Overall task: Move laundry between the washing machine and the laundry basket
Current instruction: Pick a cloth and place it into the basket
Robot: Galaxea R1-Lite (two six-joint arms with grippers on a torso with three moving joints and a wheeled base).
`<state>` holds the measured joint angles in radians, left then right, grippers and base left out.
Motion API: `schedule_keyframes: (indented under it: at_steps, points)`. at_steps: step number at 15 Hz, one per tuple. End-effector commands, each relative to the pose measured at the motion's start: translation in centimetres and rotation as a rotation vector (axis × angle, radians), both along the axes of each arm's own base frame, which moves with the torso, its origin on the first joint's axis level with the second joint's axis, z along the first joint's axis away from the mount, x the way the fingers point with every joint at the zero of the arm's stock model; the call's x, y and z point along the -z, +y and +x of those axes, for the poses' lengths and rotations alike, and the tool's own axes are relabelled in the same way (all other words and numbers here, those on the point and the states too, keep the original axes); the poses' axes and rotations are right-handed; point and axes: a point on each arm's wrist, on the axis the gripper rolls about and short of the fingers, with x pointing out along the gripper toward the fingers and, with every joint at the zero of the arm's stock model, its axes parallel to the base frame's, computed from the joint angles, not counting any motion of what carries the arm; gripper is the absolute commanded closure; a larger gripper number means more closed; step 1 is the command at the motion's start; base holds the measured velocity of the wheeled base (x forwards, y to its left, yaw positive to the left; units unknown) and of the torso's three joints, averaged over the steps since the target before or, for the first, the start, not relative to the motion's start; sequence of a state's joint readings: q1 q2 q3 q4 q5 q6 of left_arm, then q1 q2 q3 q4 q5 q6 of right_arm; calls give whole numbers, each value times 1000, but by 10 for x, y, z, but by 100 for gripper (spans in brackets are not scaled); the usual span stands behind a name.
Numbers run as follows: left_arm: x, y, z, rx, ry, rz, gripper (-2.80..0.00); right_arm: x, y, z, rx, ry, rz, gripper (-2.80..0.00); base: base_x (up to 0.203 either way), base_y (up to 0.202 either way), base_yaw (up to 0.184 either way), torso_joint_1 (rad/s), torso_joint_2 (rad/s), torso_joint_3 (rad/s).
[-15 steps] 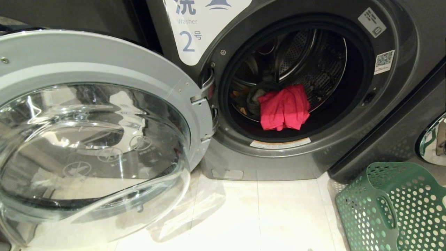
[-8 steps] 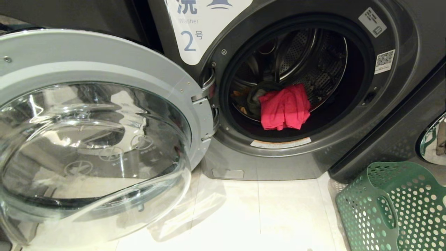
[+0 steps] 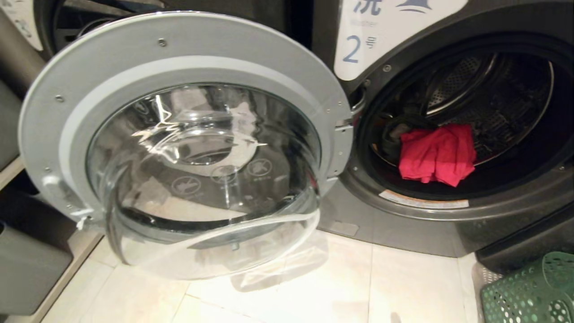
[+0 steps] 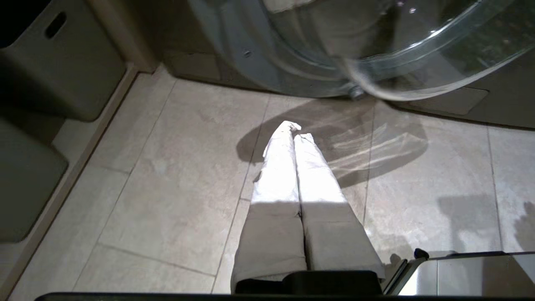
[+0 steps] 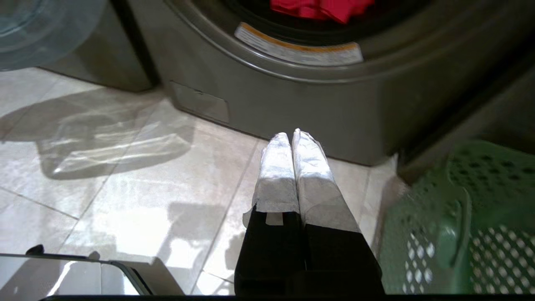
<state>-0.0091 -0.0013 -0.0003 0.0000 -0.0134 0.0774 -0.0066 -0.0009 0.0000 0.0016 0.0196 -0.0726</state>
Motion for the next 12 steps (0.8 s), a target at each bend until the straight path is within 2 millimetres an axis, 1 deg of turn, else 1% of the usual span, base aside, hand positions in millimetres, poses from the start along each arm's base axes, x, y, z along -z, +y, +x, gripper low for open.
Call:
schedule_keyframes:
  at_steps: [1,4,6,12]
  points:
    - [0,0,0,0,0,1,0,0,0,0,1,1,-1,0,5,-9,171,6,1,-6]
    - [0,0,0,0,2,2,0,0,0,0,5,4,7,0,0,-11,173,-2,1,-1]
    - [0,0,0,0,2,-1,0,0,0,0,7,4,8,0,2,-6,105,4,3,1]
    - [0,0,0,0,2,1,0,0,0,0,15,4,16,0,0,0,0,0,0,0]
